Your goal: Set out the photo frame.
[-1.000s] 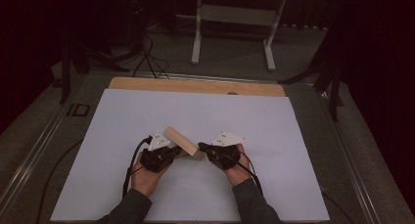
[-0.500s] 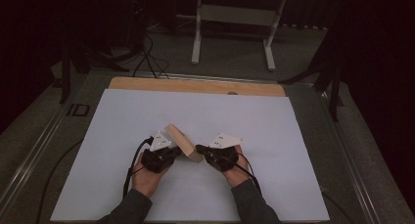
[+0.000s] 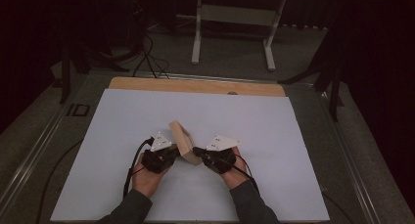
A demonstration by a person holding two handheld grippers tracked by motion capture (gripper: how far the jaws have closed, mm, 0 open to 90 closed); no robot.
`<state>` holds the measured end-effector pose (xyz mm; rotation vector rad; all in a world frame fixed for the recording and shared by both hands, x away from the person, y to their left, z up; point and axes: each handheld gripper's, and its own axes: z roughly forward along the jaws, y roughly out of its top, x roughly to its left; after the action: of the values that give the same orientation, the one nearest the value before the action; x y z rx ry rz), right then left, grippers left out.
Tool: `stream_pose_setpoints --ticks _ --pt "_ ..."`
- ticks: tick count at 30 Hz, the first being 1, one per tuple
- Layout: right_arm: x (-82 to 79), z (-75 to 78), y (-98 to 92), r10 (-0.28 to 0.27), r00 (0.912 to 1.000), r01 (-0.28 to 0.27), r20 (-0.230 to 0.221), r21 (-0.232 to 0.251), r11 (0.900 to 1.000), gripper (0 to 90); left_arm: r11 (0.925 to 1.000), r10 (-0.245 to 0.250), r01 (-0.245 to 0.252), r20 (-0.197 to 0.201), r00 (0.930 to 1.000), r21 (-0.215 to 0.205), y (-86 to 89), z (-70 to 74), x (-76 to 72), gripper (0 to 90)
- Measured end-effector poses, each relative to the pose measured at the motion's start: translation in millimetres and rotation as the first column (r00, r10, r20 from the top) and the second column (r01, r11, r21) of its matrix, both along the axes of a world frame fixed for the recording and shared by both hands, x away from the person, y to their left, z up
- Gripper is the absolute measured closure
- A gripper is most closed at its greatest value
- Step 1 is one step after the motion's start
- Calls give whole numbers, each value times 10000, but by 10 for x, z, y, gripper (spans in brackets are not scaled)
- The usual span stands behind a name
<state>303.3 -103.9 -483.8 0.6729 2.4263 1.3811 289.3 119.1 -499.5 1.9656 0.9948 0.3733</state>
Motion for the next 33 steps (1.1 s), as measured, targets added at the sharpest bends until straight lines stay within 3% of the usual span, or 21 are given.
stream_pose_setpoints --ticks 33 --pt "-74 1 105 409 9992 -409 38 -61 9991 897 9999 -21 20 -65 10000 -169 43 -34 40 896"
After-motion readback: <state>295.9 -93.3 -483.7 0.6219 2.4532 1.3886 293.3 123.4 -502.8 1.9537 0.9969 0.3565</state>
